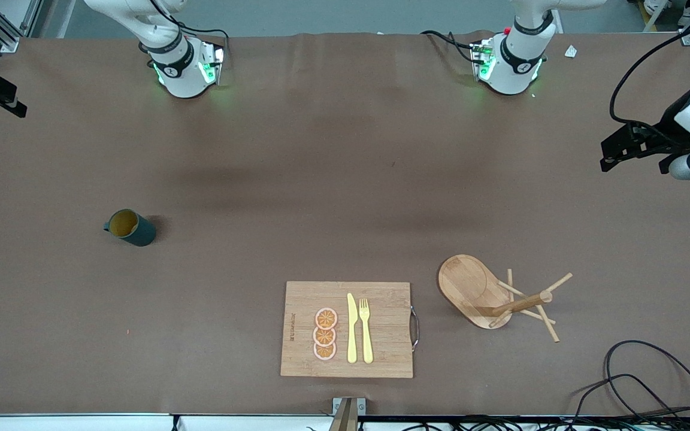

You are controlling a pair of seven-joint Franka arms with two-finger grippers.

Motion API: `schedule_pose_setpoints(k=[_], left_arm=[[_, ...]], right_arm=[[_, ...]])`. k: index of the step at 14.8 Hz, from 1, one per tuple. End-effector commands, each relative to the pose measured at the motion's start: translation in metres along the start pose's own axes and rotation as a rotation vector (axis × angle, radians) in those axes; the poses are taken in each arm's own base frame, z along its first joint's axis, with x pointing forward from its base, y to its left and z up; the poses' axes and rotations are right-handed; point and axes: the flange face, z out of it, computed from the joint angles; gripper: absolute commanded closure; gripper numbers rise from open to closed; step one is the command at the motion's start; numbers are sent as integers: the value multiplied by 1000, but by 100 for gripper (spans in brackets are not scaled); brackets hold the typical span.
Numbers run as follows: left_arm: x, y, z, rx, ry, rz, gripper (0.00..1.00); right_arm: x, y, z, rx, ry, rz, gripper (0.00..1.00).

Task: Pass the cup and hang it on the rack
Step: 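Move the right gripper down to the teal mug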

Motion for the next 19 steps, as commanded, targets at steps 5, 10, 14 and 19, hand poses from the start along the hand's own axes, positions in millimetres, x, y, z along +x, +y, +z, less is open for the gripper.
schedule_pose_setpoints(k=[5,10,14,19], left_arm=[[-1,3,-1,-14,8,1,0],[-1,4,-2,-12,10,4,0],[-1,3,-2,-12,10,5,0],[-1,4,-2,-12,10,7,0]], right_arm=[[75,29,96,-2,-135,38,0],[125,57,190,7,-111,-83,0],[129,75,282,11,-83,-299,0],[109,80,371,8,-63,-532,0]])
